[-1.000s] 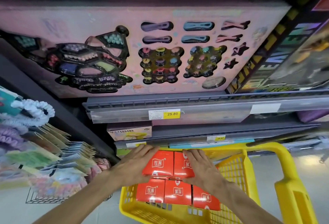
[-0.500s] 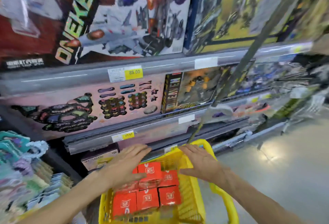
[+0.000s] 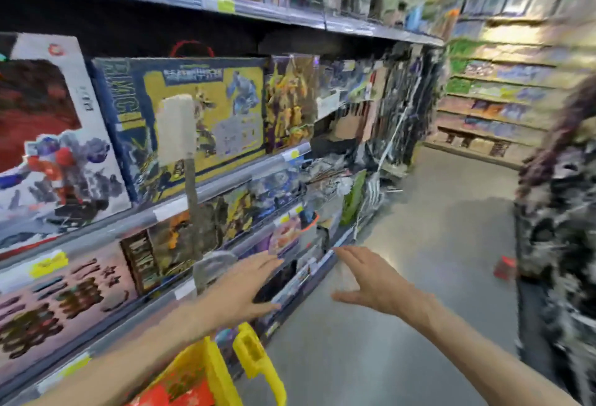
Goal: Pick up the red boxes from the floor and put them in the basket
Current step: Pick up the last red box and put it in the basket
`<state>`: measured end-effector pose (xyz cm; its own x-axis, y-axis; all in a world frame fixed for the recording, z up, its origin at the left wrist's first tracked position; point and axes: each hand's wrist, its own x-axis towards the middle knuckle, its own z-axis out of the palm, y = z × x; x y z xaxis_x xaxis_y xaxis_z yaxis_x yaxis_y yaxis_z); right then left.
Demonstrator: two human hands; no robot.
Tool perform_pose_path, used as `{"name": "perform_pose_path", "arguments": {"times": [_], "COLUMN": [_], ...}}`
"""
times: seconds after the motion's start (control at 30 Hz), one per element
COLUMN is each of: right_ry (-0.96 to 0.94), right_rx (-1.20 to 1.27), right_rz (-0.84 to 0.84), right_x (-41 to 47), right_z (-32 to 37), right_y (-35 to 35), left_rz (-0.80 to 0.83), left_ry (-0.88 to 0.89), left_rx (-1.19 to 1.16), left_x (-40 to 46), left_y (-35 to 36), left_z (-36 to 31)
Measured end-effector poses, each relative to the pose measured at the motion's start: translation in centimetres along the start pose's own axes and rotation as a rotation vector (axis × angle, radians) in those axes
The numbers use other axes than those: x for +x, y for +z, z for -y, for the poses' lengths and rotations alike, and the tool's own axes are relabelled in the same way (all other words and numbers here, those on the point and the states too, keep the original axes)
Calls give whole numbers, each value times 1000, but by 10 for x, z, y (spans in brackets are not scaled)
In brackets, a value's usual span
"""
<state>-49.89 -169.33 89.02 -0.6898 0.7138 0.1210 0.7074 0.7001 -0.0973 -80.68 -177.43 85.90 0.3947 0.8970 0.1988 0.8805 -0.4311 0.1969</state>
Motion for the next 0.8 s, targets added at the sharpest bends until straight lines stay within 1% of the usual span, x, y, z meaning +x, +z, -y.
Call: {"name": "perform_pose_path", "arguments": {"times": [0.13, 0.2, 0.43, 0.6, 0.8], "right_ry": [161, 222, 391, 462, 539], "right_rx": [-50, -60, -97, -155, -160], "right_rz": [-46, -38, -92, -115, -125], "right_x": [-40, -58, -107, -112, -85], "right_z": [-92, -142, -305, -406, -523], "right_y": [-38, -52, -110, -134, -130], "left_rz": [-5, -9, -3, 7, -35], "left_ry": [121, 139, 189, 234, 331], "left_rx": [16, 19, -14, -47, -51], "left_x": [105, 157, 319, 432, 579], "left_y": [-5, 0, 24, 45, 76], "left_z": [-49, -71, -129, -148, -160]}}
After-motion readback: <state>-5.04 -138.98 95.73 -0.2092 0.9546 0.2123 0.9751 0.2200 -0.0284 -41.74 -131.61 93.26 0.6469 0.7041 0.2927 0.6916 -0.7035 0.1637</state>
